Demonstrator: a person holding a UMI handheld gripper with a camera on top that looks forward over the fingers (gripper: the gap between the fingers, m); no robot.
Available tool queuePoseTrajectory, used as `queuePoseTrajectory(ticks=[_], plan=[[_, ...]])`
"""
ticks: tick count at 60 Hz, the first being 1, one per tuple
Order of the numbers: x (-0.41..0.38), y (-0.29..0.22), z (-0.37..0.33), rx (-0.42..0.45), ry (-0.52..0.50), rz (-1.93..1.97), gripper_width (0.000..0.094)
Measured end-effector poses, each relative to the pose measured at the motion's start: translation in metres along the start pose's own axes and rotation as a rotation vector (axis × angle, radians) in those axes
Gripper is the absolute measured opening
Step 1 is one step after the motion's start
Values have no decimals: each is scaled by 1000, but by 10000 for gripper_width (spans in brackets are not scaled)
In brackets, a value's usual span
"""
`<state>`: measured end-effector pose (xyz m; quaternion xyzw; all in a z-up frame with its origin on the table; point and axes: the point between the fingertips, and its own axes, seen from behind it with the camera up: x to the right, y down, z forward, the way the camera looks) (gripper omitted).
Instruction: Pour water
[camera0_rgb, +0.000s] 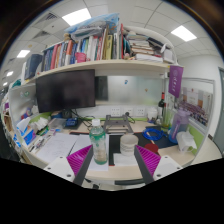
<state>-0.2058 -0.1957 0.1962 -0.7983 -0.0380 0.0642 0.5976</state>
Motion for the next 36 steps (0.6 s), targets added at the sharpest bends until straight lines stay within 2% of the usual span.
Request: queuePoseTrajectory(ticks=[8, 10, 27, 32, 36], plan=[[-25, 6, 27, 25, -52, -43, 856], [-35, 18, 53, 29, -53, -44, 863], [-54, 26, 152, 94, 0, -72, 861], [-55, 25, 171, 113, 19, -72, 813], [-56, 30, 183, 113, 31, -63, 687]])
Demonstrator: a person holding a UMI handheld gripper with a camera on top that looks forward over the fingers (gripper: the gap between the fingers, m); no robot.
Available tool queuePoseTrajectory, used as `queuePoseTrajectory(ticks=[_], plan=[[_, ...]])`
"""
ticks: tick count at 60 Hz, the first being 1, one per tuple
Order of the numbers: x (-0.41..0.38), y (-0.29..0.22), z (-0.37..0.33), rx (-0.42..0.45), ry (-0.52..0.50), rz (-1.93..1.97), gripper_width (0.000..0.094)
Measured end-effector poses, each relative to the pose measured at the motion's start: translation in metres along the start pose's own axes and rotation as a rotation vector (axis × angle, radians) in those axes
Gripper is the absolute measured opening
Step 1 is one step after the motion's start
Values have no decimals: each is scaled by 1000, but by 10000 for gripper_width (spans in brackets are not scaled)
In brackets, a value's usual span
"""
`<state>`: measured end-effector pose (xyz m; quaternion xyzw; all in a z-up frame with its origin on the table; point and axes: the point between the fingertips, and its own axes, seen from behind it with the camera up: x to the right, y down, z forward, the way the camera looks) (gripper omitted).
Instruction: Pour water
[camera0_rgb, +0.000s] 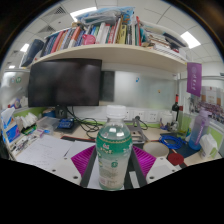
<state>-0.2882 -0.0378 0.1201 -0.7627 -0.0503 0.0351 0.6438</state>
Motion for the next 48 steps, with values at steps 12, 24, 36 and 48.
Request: queuePoseTrajectory(ticks=[12, 24, 36, 48], plan=[[3, 8, 16, 13, 46, 14, 447], [-2, 7, 27, -26, 51, 26, 325], [-8, -5, 41, -73, 14, 188, 301], [-20, -35, 49, -182, -129, 857, 303]])
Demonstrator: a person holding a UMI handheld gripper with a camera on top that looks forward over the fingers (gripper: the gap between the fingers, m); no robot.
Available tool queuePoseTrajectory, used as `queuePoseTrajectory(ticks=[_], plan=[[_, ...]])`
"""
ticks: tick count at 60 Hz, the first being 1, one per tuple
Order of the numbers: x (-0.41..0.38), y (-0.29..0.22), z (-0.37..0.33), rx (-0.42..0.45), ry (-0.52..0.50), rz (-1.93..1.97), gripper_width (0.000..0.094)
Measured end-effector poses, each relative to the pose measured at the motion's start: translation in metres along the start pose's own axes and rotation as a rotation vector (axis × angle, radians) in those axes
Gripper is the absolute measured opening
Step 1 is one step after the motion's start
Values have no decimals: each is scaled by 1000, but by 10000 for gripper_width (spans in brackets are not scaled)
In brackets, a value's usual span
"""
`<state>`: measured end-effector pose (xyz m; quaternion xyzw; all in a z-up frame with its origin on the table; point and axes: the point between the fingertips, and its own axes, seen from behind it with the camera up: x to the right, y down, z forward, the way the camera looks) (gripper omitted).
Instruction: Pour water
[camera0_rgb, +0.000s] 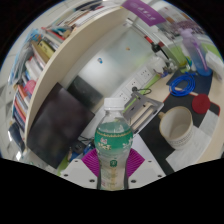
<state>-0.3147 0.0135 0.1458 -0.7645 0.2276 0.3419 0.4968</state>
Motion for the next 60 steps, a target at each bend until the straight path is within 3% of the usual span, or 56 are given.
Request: queuePoseTrajectory(ticks=[17, 35, 51, 60], plan=[[-32, -36, -5, -103, -218, 785, 303], [-9, -62, -6, -111, -297, 1244, 303], [-1, -71, -4, -146, -328, 1398, 301], [-19, -65, -13, -212, -280, 1069, 301]])
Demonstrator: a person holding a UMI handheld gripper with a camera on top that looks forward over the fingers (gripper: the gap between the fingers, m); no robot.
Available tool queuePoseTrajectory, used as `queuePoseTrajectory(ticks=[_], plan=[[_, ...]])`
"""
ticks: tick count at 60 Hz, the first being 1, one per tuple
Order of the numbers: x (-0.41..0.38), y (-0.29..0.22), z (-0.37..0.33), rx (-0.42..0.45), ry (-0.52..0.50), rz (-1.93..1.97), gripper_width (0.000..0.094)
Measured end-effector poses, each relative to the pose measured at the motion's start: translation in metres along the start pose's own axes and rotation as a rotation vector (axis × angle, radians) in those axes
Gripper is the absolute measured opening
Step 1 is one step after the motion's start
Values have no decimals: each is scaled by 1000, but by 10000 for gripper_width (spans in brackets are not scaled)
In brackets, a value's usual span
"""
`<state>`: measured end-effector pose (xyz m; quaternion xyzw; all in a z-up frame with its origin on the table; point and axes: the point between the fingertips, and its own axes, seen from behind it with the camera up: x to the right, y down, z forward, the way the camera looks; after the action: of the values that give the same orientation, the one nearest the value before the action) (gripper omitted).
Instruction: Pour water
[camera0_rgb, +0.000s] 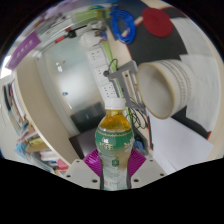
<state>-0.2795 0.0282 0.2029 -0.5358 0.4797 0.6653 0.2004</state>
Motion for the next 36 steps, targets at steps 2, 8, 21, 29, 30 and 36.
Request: queuePoseTrajectory(ticks=[2, 8, 21, 29, 30, 36], plan=[[-4, -1, -1, 2, 37, -165, 301], [-34, -24, -14, 76, 121, -746, 303], [-107, -118, -59, 369, 318, -1644, 303], [-100, -173, -76, 428, 428, -1813, 302], [-97, -180, -77, 428, 439, -1822, 302], [-74, -217, -82, 424, 479, -1849, 301]])
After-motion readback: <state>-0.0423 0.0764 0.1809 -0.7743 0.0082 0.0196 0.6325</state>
